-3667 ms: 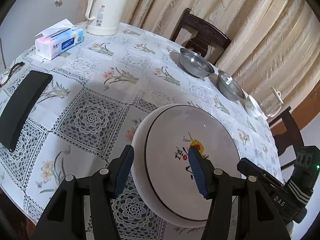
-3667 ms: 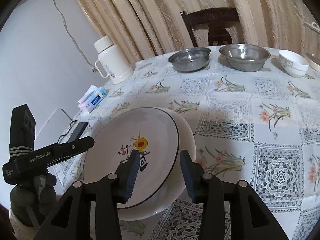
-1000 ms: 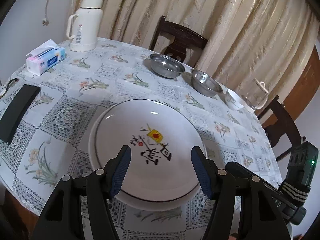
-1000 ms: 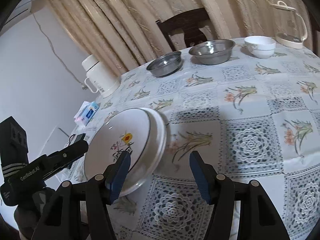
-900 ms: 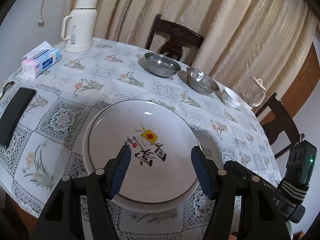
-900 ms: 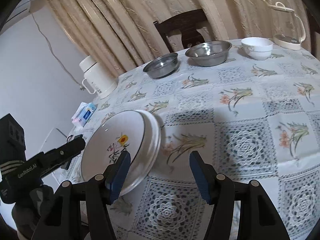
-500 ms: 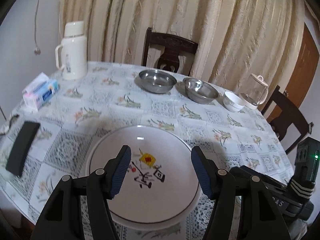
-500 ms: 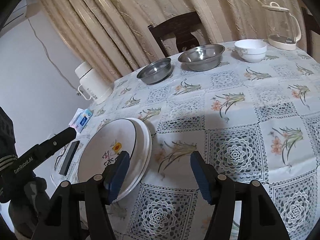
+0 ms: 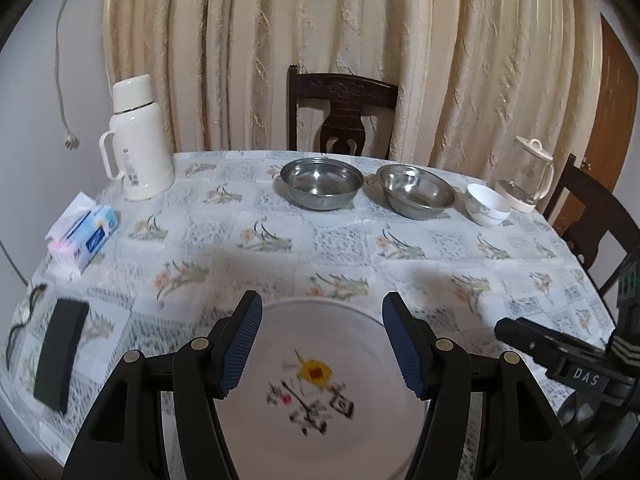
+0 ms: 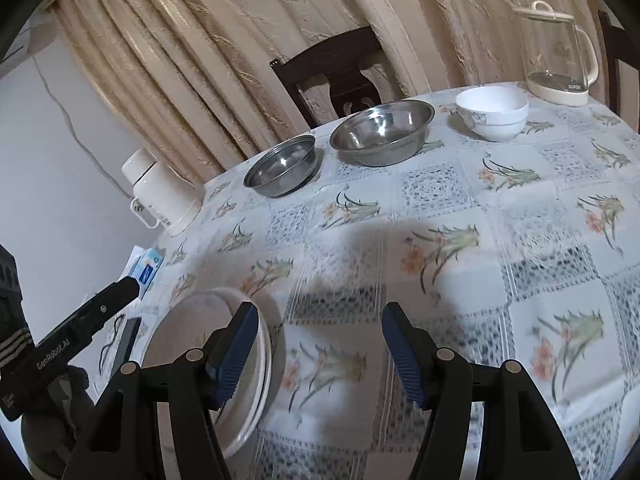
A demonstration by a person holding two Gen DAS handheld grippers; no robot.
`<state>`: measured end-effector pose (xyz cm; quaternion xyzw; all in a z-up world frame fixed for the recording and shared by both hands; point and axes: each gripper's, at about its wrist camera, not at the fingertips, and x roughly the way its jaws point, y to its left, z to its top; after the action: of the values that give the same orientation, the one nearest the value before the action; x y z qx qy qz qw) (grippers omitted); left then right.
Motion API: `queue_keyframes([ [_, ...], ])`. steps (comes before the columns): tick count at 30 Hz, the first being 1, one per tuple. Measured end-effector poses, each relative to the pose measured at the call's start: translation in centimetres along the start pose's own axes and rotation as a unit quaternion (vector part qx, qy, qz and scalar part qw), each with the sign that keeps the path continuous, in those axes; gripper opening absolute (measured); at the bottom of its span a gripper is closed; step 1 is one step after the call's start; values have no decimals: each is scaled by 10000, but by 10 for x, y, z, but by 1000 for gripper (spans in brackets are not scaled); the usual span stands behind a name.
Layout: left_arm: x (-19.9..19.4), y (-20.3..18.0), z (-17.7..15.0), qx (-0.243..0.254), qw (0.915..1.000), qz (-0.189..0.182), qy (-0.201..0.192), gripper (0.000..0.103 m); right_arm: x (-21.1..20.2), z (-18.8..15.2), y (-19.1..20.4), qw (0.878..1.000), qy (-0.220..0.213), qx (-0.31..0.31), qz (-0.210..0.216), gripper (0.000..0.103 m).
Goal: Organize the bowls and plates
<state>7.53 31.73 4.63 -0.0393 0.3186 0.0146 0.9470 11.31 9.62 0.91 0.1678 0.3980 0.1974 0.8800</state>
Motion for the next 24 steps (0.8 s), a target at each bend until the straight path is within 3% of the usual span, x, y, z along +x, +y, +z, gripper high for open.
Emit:
queue_keyframes([
  [5,24,8,20,119,9998,0,139,66,20,24,0,10000,56,-15,-62,68],
  [11,60,32,46,-313,9968,-434,595,66,44,48,2,9998,103,-112,-139,68],
  [24,161,73,103,-837,9856,-647,1322,66,125,105,6,9990,411,-172,-55,68],
])
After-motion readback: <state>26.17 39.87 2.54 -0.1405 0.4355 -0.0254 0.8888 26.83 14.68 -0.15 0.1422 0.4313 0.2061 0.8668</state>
